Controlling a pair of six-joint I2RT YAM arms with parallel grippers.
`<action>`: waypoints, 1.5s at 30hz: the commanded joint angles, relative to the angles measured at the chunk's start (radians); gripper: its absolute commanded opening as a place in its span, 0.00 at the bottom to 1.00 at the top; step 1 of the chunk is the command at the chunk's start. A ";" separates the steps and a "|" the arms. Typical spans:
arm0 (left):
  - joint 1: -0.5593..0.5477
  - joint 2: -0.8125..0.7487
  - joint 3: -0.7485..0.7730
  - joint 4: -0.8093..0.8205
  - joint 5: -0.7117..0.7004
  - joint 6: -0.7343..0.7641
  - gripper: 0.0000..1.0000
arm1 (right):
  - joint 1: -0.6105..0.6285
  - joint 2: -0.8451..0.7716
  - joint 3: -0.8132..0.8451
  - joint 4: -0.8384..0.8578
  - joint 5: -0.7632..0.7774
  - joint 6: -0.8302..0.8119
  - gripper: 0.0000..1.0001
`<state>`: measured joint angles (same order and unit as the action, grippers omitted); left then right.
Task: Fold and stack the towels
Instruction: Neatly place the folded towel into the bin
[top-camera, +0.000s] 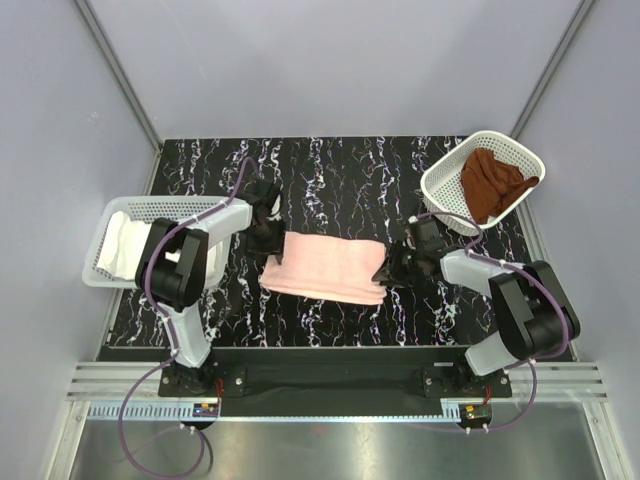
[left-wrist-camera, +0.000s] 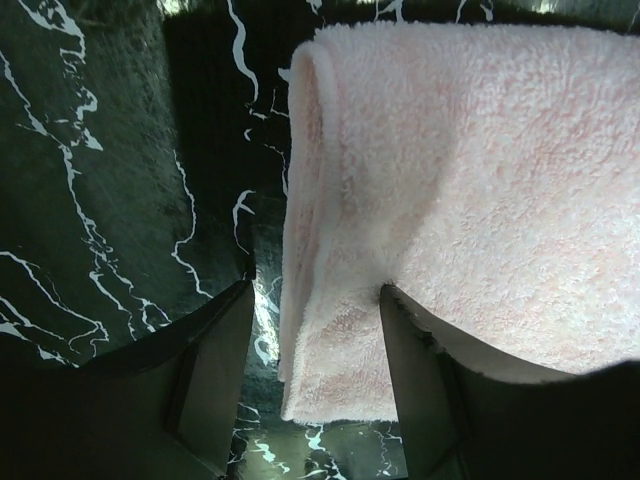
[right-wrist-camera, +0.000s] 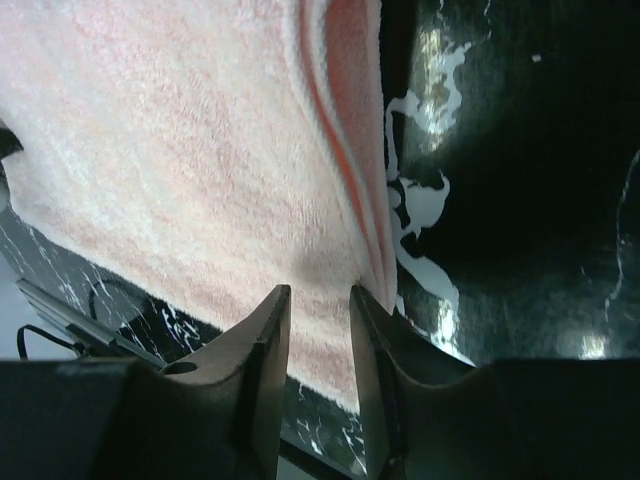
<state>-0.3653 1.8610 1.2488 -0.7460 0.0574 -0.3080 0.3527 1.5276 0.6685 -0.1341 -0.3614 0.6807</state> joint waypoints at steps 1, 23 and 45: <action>0.009 0.007 0.001 0.037 0.007 0.017 0.59 | 0.008 -0.112 -0.007 -0.035 0.024 -0.066 0.38; 0.000 -0.026 -0.034 -0.002 0.076 -0.083 0.00 | 0.008 -0.277 0.062 -0.173 0.032 -0.118 0.99; 0.069 -0.302 0.256 -0.469 -0.566 -0.011 0.00 | 0.008 -0.325 0.094 -0.249 0.055 -0.138 1.00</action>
<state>-0.3363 1.5978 1.4517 -1.1614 -0.3626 -0.3595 0.3534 1.2205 0.7292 -0.3862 -0.3222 0.5705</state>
